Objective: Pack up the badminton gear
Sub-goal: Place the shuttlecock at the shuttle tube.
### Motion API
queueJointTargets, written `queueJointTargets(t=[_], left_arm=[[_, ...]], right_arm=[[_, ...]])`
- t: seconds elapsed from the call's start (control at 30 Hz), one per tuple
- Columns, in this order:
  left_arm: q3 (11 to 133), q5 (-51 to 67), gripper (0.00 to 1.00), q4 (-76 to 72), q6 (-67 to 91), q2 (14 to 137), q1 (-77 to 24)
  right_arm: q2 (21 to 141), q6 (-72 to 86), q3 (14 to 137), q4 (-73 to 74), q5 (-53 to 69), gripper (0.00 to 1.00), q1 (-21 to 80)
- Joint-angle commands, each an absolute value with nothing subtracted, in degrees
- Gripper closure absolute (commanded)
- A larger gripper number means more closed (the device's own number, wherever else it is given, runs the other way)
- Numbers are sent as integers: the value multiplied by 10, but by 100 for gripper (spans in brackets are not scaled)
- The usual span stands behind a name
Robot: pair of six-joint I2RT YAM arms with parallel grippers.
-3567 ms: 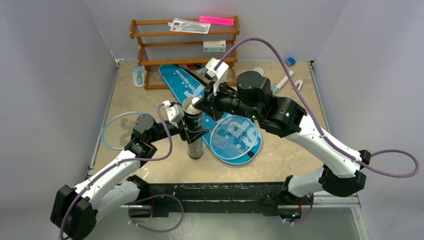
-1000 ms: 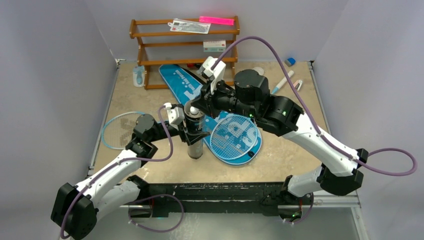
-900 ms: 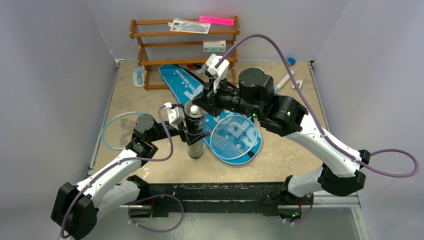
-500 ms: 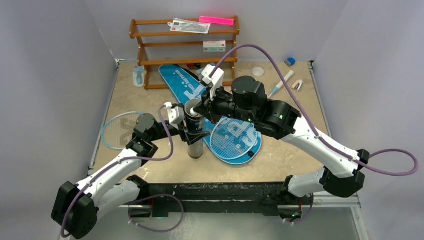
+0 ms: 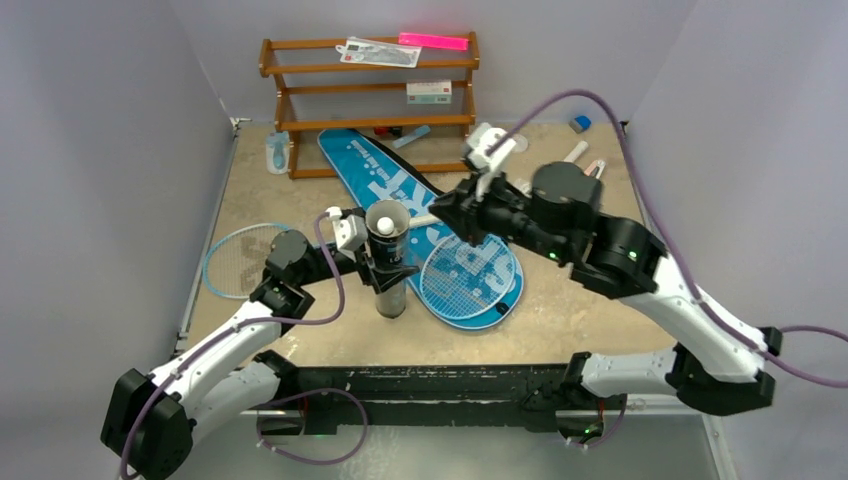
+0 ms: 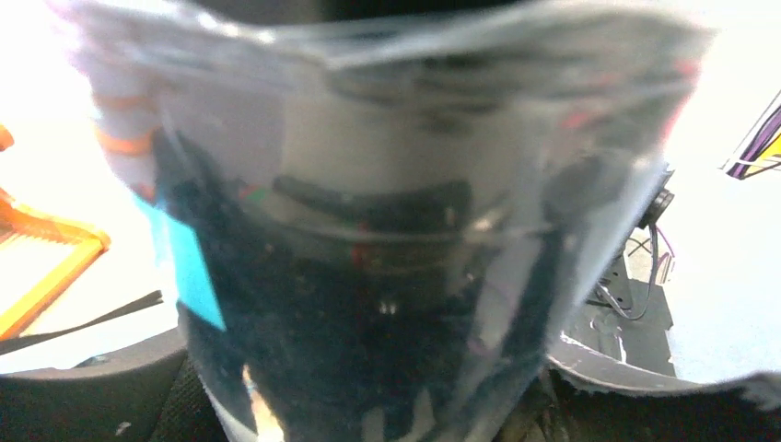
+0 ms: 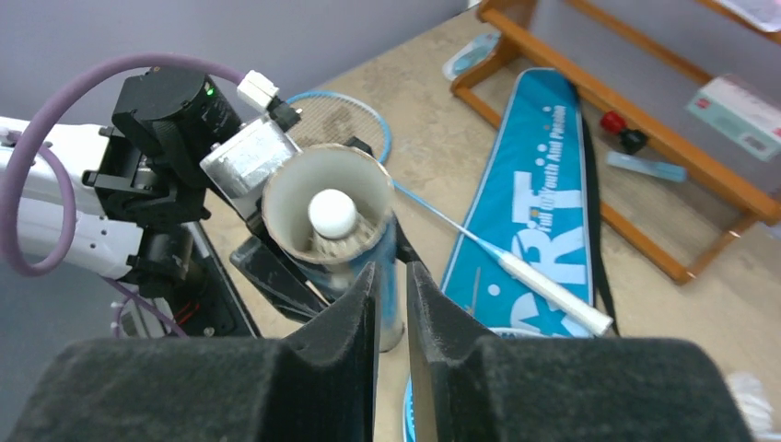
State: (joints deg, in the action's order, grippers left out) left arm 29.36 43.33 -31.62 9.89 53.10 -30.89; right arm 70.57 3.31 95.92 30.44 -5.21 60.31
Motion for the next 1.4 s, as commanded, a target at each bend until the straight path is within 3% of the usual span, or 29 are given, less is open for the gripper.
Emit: queueJointTargets(t=[0.0, 0.27, 0.5, 0.8, 1.37], left_arm=[[278, 407, 23, -298, 113, 509, -311], [287, 351, 0, -222, 97, 460, -311], [284, 307, 0, -158, 91, 421, -311], [204, 289, 0, -190, 131, 356, -311], [155, 304, 0, -310, 117, 428, -310]], right_arm=[[645, 28, 906, 278, -117, 81, 604], [608, 37, 834, 277, -141, 81, 604], [590, 48, 787, 262, -180, 80, 603], [598, 85, 758, 276, -225, 80, 599], [574, 87, 714, 267, -228, 79, 594]])
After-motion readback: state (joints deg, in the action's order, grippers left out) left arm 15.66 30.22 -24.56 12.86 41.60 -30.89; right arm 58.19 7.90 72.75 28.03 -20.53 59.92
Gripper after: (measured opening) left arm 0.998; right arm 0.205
